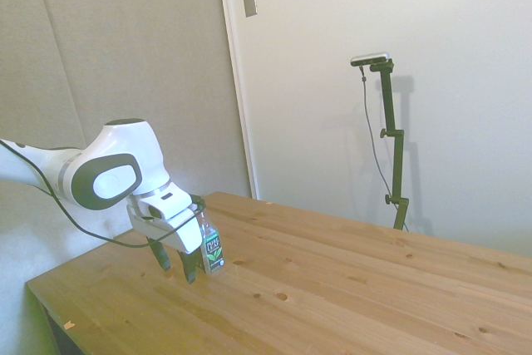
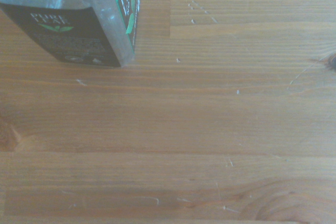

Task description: Knock down the bottle

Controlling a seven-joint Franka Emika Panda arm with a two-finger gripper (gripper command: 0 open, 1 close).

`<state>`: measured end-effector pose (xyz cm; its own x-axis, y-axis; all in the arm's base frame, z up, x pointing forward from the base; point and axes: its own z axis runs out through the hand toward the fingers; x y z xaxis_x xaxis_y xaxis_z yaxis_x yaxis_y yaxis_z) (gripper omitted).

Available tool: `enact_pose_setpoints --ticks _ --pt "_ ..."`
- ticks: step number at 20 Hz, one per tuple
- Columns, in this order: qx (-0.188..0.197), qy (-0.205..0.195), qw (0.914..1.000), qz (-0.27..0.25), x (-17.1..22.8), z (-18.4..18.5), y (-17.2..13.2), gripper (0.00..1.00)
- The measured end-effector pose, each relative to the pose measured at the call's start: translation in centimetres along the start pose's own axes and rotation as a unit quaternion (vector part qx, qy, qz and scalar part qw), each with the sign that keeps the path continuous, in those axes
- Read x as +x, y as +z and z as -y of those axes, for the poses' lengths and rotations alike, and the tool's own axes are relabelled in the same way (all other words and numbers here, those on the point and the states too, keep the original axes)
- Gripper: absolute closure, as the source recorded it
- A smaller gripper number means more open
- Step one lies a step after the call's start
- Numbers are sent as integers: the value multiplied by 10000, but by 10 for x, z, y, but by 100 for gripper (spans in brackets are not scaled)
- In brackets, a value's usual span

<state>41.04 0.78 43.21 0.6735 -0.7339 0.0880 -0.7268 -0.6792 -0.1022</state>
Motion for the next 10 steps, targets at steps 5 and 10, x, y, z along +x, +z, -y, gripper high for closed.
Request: enact_pose_setpoints --ticks 5,10 --pt "53 14 9999 -91 1 9 -10 100" --pt "1 254 9995 -212 -4 34 -34 100"
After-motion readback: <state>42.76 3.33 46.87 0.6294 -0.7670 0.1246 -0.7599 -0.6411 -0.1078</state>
